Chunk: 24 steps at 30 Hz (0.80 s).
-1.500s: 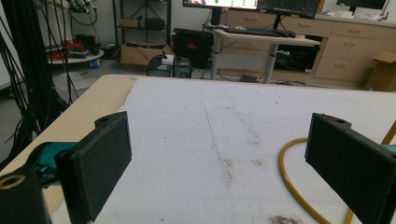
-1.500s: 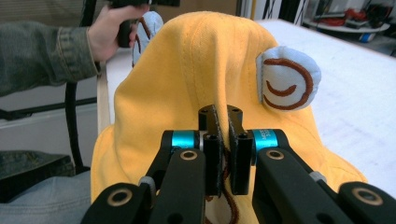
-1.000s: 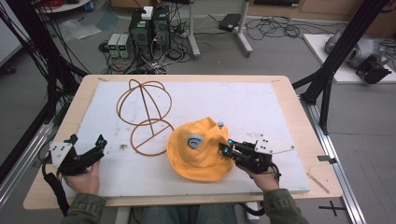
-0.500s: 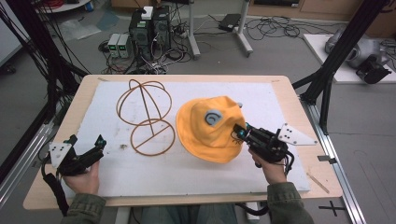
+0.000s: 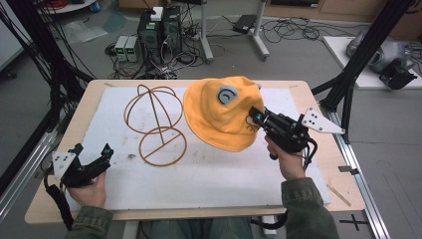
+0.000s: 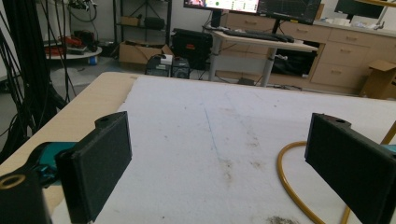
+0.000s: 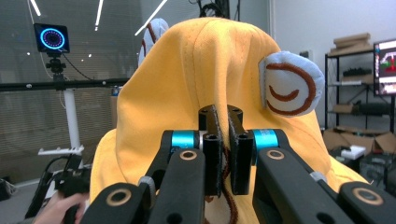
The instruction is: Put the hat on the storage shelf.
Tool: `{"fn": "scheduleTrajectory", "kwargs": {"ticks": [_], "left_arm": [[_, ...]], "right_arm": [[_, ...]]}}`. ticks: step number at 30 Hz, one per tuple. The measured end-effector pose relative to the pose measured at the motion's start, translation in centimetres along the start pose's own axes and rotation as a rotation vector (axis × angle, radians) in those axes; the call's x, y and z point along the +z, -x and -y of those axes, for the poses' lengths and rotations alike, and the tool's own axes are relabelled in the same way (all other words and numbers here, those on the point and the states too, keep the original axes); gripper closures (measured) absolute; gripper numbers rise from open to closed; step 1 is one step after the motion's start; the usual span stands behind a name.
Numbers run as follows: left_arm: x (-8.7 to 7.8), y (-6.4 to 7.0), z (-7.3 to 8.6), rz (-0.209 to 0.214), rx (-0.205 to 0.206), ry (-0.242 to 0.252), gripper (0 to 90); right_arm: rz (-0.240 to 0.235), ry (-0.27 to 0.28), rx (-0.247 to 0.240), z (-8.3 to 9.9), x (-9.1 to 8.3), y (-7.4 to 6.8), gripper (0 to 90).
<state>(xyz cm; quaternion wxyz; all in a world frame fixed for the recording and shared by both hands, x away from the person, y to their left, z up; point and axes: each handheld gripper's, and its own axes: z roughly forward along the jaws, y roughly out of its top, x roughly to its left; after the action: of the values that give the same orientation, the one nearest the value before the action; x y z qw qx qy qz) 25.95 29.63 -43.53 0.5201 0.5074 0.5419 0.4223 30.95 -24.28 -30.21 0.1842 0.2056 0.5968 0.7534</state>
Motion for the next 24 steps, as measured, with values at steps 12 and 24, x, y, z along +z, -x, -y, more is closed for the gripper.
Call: {"fn": "scheduleTrajectory", "kwargs": {"ticks": [12,24], "left_arm": [[0.0,-0.3,-0.1,-0.001,-0.023,0.01,7.7],[0.1,-0.5,-0.1,0.007,-0.031,0.008,7.8]], "right_arm": [[-0.05,-0.042,-0.028,-5.2,7.9,-1.2,87.3],[-0.088,-0.098,-0.039,-6.4,15.6,-3.0,87.3]]}}
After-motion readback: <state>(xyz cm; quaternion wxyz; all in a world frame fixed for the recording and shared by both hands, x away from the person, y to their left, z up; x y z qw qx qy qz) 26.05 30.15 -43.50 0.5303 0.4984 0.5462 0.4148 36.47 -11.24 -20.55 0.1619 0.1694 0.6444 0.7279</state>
